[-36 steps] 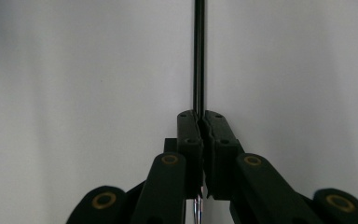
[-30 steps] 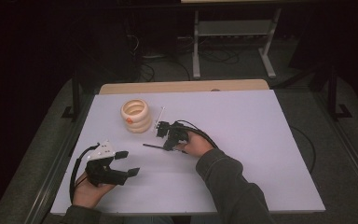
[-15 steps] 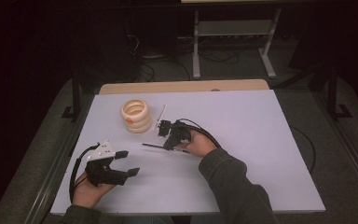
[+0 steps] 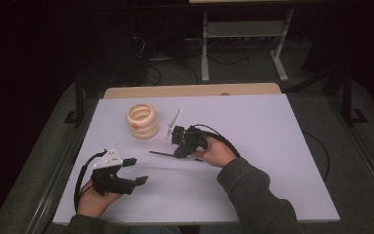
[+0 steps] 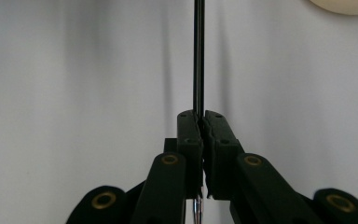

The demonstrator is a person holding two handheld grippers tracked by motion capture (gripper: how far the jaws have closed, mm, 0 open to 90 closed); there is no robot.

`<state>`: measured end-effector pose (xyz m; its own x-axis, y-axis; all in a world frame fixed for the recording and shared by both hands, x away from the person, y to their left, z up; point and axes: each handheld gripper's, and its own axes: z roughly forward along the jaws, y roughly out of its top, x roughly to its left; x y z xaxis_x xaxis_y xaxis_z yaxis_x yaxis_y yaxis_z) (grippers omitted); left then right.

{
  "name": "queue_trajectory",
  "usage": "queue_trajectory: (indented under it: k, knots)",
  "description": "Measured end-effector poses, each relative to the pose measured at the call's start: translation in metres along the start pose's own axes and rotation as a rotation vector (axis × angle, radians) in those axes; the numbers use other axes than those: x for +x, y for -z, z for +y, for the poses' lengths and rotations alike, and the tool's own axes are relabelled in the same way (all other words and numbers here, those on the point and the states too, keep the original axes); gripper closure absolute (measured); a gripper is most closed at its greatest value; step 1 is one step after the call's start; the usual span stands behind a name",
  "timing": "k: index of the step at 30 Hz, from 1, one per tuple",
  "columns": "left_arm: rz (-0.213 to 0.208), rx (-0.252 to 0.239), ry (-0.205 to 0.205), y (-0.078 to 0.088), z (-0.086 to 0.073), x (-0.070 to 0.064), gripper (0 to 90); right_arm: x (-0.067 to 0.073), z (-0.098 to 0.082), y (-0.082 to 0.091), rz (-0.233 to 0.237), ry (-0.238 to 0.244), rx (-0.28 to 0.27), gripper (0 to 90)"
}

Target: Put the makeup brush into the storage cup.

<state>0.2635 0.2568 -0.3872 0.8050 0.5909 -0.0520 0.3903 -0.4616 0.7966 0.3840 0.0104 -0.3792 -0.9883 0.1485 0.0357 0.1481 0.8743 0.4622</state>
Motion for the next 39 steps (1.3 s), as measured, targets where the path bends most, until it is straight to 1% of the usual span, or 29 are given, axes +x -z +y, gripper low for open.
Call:
queue_trajectory:
  k: [3,4,6,8,9,10,12,13,17,19,21,23,24,25,26,28,29,32,33,34,36,37,38,39]
  knots:
    - [-0.002,0.002,-0.005,0.000,0.000,-0.001,24.9,0.004,-0.002,0.003,0.009,0.003,-0.010,85.0]
    - [-0.003,0.008,-0.013,0.000,0.001,-0.002,25.8,0.008,-0.003,0.006,0.015,0.010,-0.017,85.0]
    - [-0.004,0.006,-0.017,0.000,0.002,-0.003,26.1,0.014,-0.004,0.007,0.008,0.027,-0.010,85.0]
    - [-0.011,0.006,-0.023,-0.001,0.003,-0.004,27.8,0.019,-0.006,0.008,0.014,0.038,-0.011,85.0]
    - [-0.011,0.006,-0.023,-0.001,0.003,-0.004,28.0,0.019,-0.006,0.008,0.014,0.038,-0.011,85.0]
    - [-0.014,0.008,-0.029,-0.002,0.004,-0.005,28.2,0.025,-0.007,0.009,0.015,0.051,-0.011,85.0]
    - [-0.017,0.004,-0.026,-0.003,0.004,-0.007,28.5,0.029,-0.009,0.010,0.019,0.063,-0.013,85.0]
    - [-0.019,0.007,-0.030,-0.003,0.005,-0.007,28.5,0.029,-0.009,0.010,0.019,0.063,-0.013,85.0]
    - [-0.028,0.009,-0.051,-0.004,0.008,-0.013,28.6,0.040,-0.014,0.014,0.022,0.079,-0.016,85.0]
    - [-0.032,0.017,-0.070,-0.005,0.010,-0.015,29.6,0.043,-0.017,0.015,0.019,0.093,-0.018,85.0]
    - [-0.045,0.017,-0.074,-0.006,0.013,-0.018,30.0,0.047,-0.021,0.017,0.024,0.090,-0.021,85.0]
    - [-0.053,0.022,-0.095,-0.008,0.017,-0.020,31.0,0.049,-0.026,0.019,0.026,0.090,-0.029,85.0]
    - [-0.066,0.025,-0.094,-0.009,0.019,-0.021,31.7,0.051,-0.028,0.020,0.029,0.084,-0.031,85.0]
    - [-0.066,0.025,-0.094,-0.009,0.019,-0.021,33.2,0.051,-0.031,0.020,0.031,0.088,-0.034,85.0]
    - [-0.080,0.035,-0.112,-0.012,0.024,-0.024,34.5,0.052,-0.033,0.021,0.030,0.087,-0.034,85.0]
    - [-0.086,0.040,-0.118,-0.013,0.026,-0.025,34.7,0.053,-0.035,0.022,0.034,0.085,-0.036,85.0]
    - [-0.107,0.053,-0.144,-0.015,0.031,-0.028,37.3,0.055,-0.040,0.023,0.040,0.083,-0.034,85.0]
    - [-0.123,0.095,-0.195,-0.020,0.039,-0.032,40.0,0.058,-0.044,0.026,0.044,0.082,-0.045,84.9]
    - [-0.123,0.095,-0.195,-0.020,0.039,-0.032,41.2,0.059,-0.045,0.027,0.047,0.080,-0.049,84.9]
    - [-0.129,0.116,-0.236,-0.024,0.042,-0.033,42.4,0.060,-0.046,0.027,0.053,0.078,-0.053,84.9]
    - [-0.135,0.145,-0.245,-0.029,0.045,-0.033,43.0,0.061,-0.046,0.026,0.052,0.091,-0.047,84.9]
    - [-0.141,0.147,-0.243,-0.032,0.046,-0.034,43.8,0.062,-0.046,0.025,0.054,0.100,-0.045,84.9]
    - [-0.147,0.163,-0.255,-0.034,0.047,-0.035,44.8,0.063,-0.045,0.025,0.058,0.103,-0.044,84.9]
    - [-0.152,0.171,-0.258,-0.036,0.048,-0.036,45.7,0.064,-0.045,0.024,0.061,0.106,-0.046,84.9]
